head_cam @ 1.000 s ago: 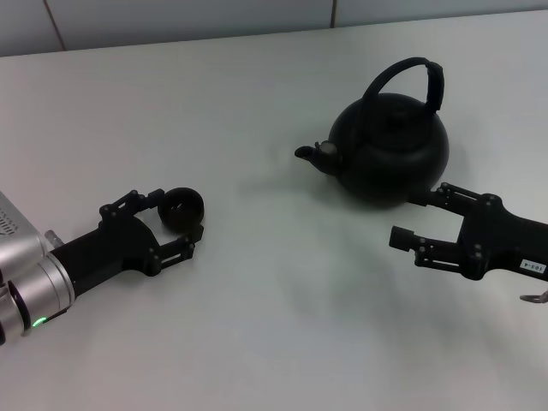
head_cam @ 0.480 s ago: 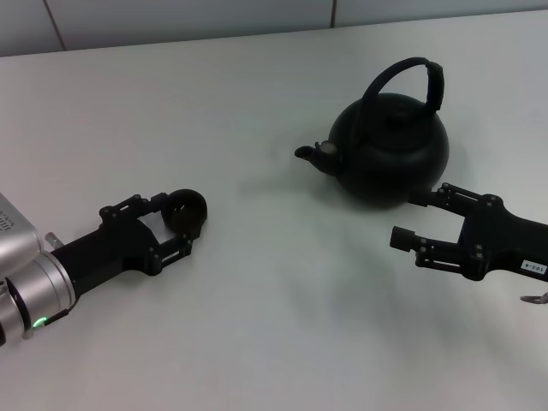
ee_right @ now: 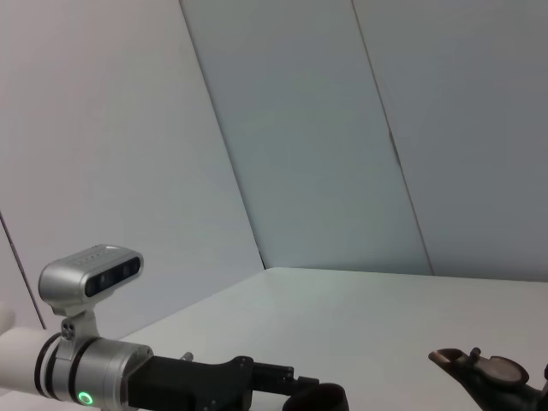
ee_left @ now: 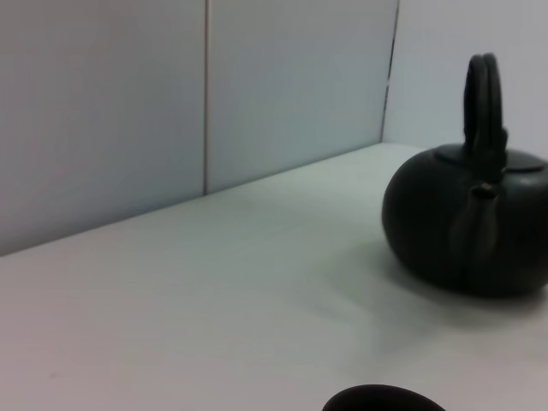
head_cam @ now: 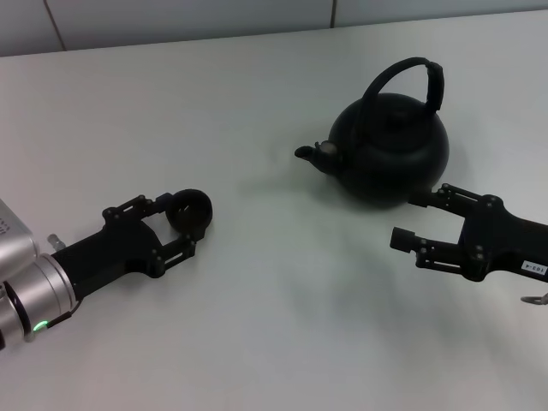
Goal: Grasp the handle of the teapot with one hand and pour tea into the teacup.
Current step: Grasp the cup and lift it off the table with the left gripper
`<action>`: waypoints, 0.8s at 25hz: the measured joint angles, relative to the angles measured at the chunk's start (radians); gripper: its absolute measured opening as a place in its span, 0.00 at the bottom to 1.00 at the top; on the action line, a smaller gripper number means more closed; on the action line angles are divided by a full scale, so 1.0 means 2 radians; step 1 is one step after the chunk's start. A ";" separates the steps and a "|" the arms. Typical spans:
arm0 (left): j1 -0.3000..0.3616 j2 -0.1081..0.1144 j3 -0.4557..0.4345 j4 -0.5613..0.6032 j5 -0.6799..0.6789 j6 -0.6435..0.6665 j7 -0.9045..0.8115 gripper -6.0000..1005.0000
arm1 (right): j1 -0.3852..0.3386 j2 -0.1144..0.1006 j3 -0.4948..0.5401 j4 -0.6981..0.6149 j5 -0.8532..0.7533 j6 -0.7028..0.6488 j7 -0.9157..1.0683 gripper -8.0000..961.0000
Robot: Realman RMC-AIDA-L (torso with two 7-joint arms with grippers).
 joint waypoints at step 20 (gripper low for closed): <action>0.018 0.000 0.080 0.020 0.004 0.113 0.001 0.69 | 0.001 0.001 -0.002 0.002 -0.003 0.005 0.000 0.86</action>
